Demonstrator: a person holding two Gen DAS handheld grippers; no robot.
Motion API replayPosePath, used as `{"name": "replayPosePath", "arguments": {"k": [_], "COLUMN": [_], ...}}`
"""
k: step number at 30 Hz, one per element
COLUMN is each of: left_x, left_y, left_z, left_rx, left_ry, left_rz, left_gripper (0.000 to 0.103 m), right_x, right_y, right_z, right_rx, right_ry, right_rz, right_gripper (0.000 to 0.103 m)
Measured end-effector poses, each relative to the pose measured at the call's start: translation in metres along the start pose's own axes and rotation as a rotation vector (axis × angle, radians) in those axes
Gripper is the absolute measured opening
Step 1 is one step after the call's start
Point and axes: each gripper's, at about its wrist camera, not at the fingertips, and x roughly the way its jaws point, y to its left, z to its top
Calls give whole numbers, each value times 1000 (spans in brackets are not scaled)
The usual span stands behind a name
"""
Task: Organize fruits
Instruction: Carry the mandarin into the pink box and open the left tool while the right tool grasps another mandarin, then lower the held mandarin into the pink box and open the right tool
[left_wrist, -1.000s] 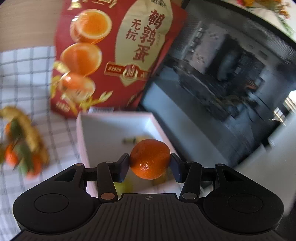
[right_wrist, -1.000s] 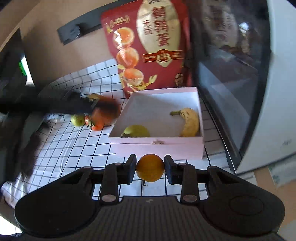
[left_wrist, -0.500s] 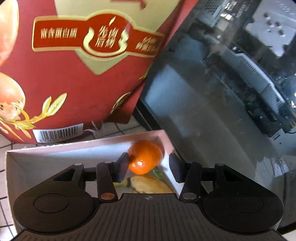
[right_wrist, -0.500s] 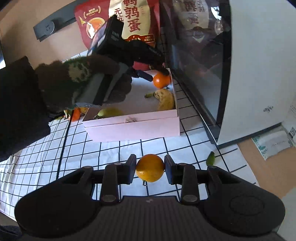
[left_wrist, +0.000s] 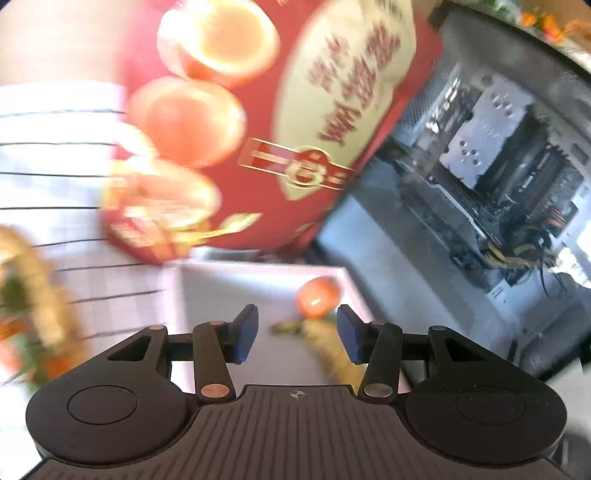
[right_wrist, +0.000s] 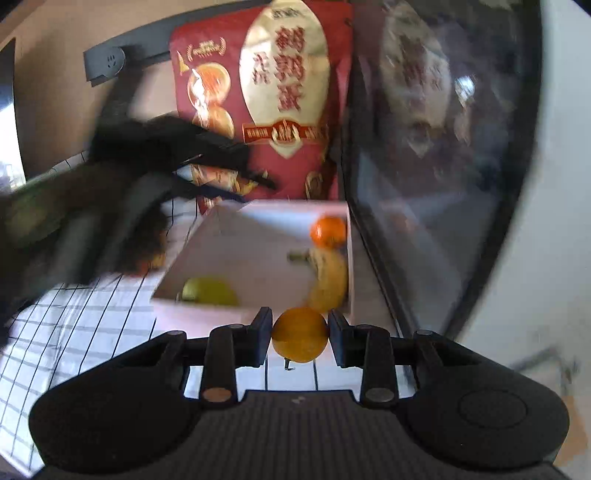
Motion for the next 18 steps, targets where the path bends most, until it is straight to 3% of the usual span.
{"name": "replayPosePath", "arguments": {"k": [3, 9, 18], "left_x": [-48, -105, -129], "left_y": [18, 51, 76], "left_z": [-31, -98, -121], "left_rx": [-9, -76, -162], "left_ry": [-34, 30, 15], "left_rz": [60, 165, 180], "left_gripper": [52, 52, 52], "right_x": [17, 66, 84], "right_y": [3, 4, -35], "right_z": [20, 50, 61], "right_rx": [-42, -33, 82], "right_ry": [1, 126, 251], "right_rz": [36, 134, 96], "right_gripper": [32, 32, 32]}}
